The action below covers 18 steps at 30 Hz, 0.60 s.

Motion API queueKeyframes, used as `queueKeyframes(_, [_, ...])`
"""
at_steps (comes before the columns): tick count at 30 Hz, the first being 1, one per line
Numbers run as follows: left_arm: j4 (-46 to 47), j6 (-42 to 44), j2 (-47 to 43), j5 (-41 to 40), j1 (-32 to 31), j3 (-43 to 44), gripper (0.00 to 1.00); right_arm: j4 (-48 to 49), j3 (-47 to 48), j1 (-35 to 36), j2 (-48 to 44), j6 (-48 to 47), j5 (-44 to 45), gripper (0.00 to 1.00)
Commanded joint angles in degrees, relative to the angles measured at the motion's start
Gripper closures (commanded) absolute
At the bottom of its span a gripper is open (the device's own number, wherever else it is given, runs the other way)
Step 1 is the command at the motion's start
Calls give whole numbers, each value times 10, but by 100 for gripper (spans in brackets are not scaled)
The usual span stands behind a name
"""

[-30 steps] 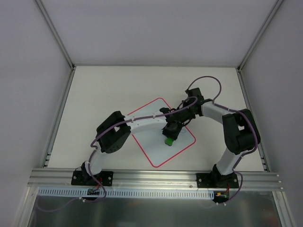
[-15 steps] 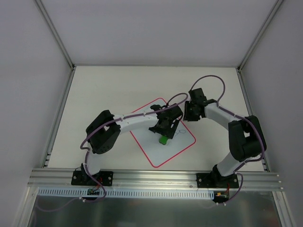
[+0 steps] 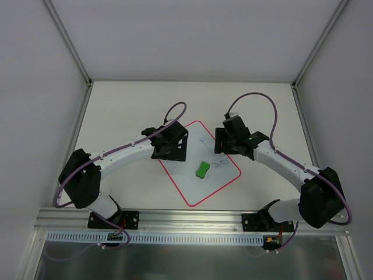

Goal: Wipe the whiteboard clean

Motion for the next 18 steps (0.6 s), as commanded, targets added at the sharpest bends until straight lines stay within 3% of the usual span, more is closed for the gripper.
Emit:
queueKeyframes(1, [34, -50, -59, -2, 35, -90, 12, -17, -19, 63, -12, 72, 70, 30])
queueKeyframes(2, [45, -57, -86, 0, 42, -130, 2, -17, -20, 77, -9, 95, 80, 26])
queueKeyframes(3, [56, -63, -97, 2, 51, -148, 1, -18, -20, 88, -5, 106, 93, 24])
queueKeyframes(11, [143, -115, -141, 7, 88, -256, 1, -29, 36, 192, 95, 184, 142, 27])
queueKeyframes(18, [209, -134, -117, 34, 103, -279, 4, -53, 78, 233, 165, 248, 181, 32])
